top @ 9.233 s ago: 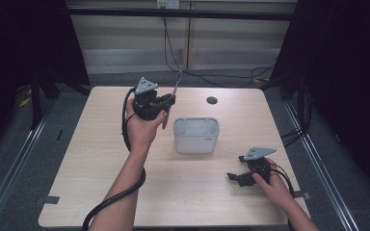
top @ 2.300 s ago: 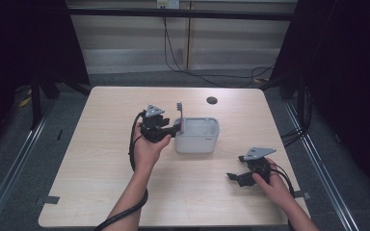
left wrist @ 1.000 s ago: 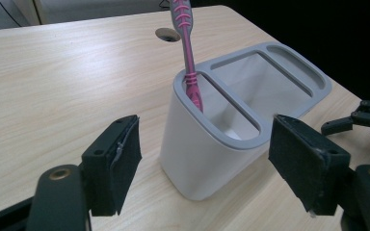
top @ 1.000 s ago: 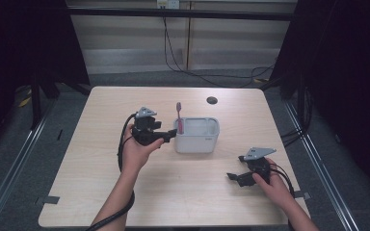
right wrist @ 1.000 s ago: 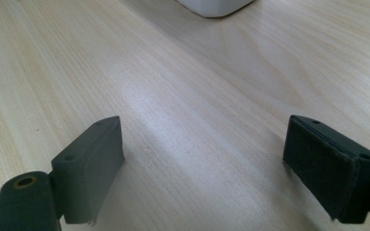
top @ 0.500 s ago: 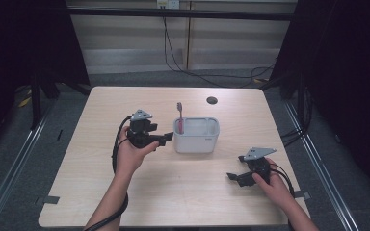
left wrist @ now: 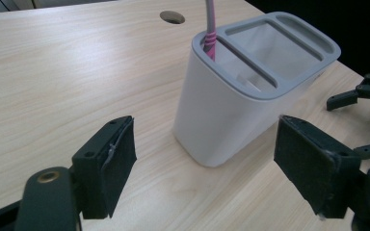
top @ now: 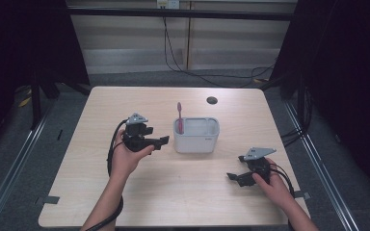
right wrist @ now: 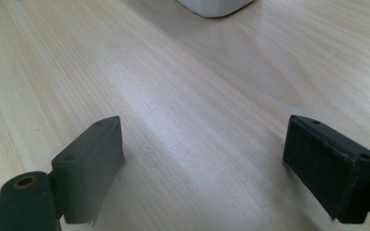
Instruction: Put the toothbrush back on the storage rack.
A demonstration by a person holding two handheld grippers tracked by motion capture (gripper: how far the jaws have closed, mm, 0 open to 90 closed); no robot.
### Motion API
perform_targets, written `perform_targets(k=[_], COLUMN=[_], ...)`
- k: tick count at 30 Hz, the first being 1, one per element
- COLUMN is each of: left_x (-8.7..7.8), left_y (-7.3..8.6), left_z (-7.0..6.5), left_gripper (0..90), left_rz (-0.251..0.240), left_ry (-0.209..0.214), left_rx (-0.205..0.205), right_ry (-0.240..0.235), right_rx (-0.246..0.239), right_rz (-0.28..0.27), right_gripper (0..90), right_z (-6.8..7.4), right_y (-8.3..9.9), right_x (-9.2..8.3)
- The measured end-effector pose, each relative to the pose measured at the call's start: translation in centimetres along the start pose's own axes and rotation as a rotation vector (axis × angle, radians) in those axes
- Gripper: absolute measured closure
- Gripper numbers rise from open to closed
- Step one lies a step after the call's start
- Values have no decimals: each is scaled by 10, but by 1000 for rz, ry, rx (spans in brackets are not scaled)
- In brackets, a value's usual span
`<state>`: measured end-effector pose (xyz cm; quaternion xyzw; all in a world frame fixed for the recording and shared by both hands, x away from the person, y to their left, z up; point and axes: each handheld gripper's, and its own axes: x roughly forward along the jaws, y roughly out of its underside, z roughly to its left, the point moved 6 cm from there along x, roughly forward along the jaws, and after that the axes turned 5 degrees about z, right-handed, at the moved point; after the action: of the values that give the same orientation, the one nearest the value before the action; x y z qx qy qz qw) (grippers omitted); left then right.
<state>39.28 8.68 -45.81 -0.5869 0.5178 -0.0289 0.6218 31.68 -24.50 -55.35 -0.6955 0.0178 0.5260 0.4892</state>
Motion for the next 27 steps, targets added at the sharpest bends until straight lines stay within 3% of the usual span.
perform_targets(k=[27], left_x=[-3], left_y=[31], left_z=[17], left_gripper=[223], left_rz=[38], left_ry=[-3], left_rx=[7], right_ry=[0], right_rx=[0], right_rz=[0], right_gripper=[135], right_z=[0], right_y=[0], right_x=[0])
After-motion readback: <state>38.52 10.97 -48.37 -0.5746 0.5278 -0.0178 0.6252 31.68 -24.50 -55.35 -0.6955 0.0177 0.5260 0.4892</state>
